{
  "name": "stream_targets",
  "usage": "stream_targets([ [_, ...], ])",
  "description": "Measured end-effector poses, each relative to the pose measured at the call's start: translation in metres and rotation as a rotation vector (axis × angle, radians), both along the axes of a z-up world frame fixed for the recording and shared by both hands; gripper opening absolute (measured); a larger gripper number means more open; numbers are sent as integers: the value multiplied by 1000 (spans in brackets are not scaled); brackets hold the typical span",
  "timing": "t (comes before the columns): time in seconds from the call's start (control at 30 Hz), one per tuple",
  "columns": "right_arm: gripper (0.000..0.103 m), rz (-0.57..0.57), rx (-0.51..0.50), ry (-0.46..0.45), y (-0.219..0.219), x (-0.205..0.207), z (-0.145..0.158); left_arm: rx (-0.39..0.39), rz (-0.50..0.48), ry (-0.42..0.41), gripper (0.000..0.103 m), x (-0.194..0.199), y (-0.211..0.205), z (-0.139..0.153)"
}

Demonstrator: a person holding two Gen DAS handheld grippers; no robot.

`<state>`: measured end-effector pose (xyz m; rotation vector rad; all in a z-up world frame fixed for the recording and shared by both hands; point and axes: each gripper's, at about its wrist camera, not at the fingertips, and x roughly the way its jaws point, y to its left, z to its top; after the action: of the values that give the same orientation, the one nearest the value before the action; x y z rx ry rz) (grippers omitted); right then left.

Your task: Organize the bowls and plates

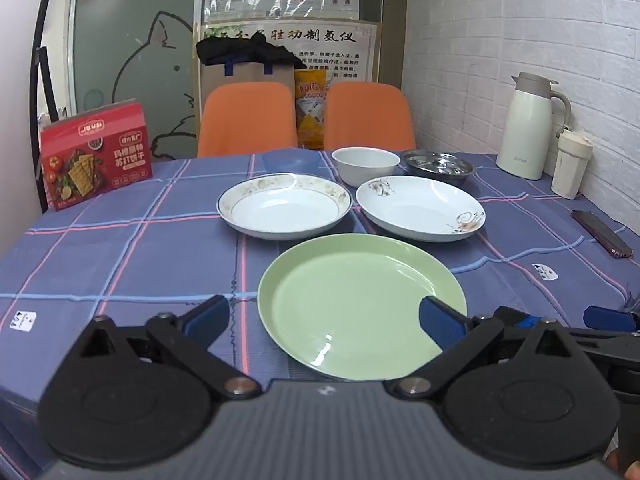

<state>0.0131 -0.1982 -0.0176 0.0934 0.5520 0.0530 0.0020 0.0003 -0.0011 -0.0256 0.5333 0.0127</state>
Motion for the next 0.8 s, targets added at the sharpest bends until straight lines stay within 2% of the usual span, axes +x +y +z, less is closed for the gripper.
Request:
stream_targets([
  [0.8, 89, -1, -5, -1, 1, -1, 0, -3, -4, -1, 99, -4, 0, 2],
])
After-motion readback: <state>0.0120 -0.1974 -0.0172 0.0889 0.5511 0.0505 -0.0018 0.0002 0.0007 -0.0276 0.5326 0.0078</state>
